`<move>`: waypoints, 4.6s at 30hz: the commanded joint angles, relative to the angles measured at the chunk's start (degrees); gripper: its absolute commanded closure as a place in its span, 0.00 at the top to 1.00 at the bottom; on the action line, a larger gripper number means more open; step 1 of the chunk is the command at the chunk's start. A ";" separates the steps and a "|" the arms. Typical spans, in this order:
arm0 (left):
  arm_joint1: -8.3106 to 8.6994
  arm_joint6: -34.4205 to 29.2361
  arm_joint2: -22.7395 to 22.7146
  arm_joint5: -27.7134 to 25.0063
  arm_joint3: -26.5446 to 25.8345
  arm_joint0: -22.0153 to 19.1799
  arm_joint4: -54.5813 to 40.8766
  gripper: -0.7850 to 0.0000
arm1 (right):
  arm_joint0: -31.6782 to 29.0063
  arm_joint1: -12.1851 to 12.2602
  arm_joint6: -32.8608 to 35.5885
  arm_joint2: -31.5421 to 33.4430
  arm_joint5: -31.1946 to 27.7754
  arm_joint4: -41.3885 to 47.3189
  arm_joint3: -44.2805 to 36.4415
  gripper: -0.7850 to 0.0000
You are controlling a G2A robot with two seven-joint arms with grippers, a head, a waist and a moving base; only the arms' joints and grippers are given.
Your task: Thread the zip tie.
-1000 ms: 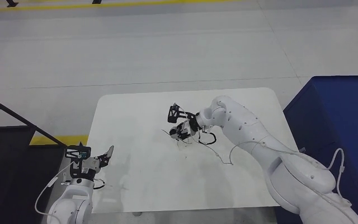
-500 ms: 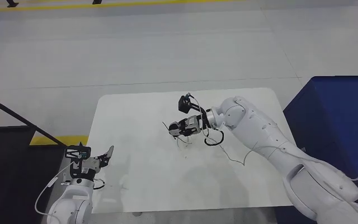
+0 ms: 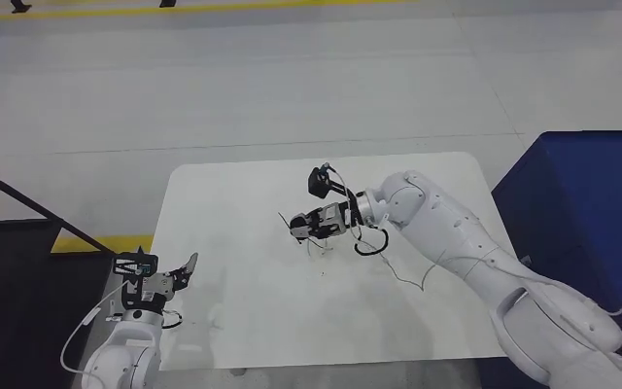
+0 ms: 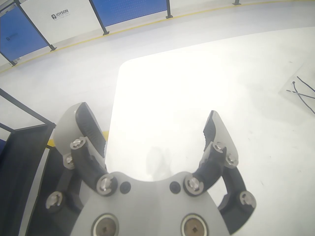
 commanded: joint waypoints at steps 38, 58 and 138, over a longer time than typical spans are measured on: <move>0.00 0.00 0.00 0.00 0.00 0.00 0.00 1.00 | -9.15 1.23 17.47 4.19 16.77 62.35 -36.52 0.00; 0.00 0.00 0.00 0.00 0.00 0.00 0.00 1.00 | -11.31 0.59 -0.90 17.37 14.53 17.55 -58.60 0.00; 0.00 0.00 0.00 0.00 0.00 0.00 0.00 1.00 | -35.98 -1.67 -17.39 34.89 74.83 34.99 -82.12 0.00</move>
